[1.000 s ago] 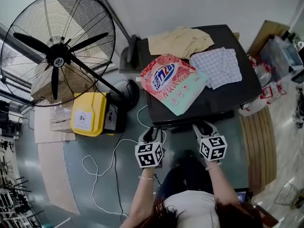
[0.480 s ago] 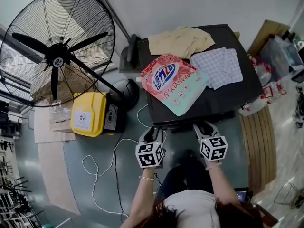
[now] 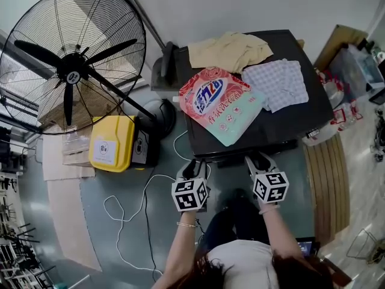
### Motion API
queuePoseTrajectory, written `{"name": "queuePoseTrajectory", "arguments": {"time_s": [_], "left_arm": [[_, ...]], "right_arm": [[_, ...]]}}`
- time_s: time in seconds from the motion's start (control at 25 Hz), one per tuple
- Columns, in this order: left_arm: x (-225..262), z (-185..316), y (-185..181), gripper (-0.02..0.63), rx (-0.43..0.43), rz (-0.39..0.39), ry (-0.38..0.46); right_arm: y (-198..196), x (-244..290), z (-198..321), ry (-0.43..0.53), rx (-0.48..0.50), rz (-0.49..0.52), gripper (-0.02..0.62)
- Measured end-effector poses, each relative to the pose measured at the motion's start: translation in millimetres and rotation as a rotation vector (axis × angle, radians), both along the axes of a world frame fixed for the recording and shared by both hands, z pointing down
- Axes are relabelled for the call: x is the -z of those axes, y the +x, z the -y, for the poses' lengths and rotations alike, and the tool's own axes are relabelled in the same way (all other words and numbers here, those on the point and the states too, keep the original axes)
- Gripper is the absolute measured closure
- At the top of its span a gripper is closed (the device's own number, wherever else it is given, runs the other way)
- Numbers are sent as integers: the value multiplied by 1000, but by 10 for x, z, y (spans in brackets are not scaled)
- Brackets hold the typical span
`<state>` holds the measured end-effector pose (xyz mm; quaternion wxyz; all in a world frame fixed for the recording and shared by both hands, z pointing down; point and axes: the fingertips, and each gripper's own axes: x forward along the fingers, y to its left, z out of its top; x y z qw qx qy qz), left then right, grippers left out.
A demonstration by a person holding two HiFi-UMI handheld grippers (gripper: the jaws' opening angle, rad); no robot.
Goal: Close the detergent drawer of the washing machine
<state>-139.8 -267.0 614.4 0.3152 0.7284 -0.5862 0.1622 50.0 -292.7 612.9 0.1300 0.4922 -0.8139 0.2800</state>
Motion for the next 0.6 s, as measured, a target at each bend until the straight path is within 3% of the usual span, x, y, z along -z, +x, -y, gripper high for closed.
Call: {"name": "queuePoseTrajectory", "arguments": {"time_s": [0.6], "left_arm": [[-14, 119, -34, 468, 28, -17, -16]], "right_arm": [[66, -17, 76, -7, -103, -24, 485]]}}
